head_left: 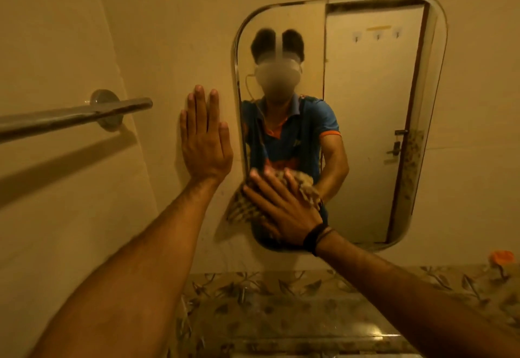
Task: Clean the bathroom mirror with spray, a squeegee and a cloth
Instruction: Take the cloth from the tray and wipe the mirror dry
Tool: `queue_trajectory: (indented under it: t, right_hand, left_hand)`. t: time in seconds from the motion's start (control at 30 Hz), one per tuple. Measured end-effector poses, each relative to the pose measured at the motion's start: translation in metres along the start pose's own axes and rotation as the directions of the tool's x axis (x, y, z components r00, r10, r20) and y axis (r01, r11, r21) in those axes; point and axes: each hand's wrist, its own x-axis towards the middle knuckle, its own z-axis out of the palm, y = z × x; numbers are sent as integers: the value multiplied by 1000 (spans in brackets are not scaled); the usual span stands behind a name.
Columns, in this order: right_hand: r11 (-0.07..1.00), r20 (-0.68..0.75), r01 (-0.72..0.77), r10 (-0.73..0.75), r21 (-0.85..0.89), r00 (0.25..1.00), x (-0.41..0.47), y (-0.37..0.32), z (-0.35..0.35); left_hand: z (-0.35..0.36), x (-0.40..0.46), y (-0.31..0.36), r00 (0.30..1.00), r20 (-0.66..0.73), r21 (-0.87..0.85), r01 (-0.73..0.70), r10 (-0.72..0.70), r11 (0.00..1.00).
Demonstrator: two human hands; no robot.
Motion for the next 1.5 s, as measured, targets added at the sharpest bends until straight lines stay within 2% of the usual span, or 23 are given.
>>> queue_trajectory:
  t: [0.1, 0.2, 0.37, 0.53, 0.73, 0.9, 1.03, 1.1, 1.37, 1.5]
  right_hand:
    - [994, -120, -109, 110, 19, 987, 54, 23, -24]
    - [997, -138, -79, 76, -13, 988, 92, 36, -34]
    - [996, -179, -88, 84, -14, 980, 60, 24, -10]
    - [999, -57, -54, 54, 5, 997, -22, -24, 35]
    - [994, 94, -111, 110, 11, 990, -80, -55, 57]
    - [991, 75, -125, 121, 43, 990, -64, -53, 47]
    - [970, -27, -238, 240, 55, 970, -12, -43, 31]
    - [969, -34, -243, 244, 44, 969, -7, -41, 30]
    - [982, 78, -189, 188, -1, 979, -98, -54, 60]
    - [967, 98, -253, 255, -26, 962, -128, -41, 59]
  left_hand:
    - [-4, -1, 3, 1000, 16, 45, 9, -10, 999]
    - [-9, 1, 3, 999, 29, 124, 14, -18, 992]
    - [-9, 1, 6, 1000, 24, 77, 3, -5, 997]
    - [-3, -30, 0, 999, 30, 19, 18, -18, 1000]
    - [2, -34, -5, 999, 32, 29, -2, 1, 1000]
    - [3, -38, -5, 1000, 29, 46, 6, -7, 999]
    - [3, -39, -7, 1000, 29, 59, -10, 8, 998]
    - [5, -41, -8, 999, 34, 65, -11, 9, 998]
    - [7, -83, -15, 996, 91, 66, 17, -23, 998]
    - [10, -86, -19, 996, 83, 68, 9, -14, 998]
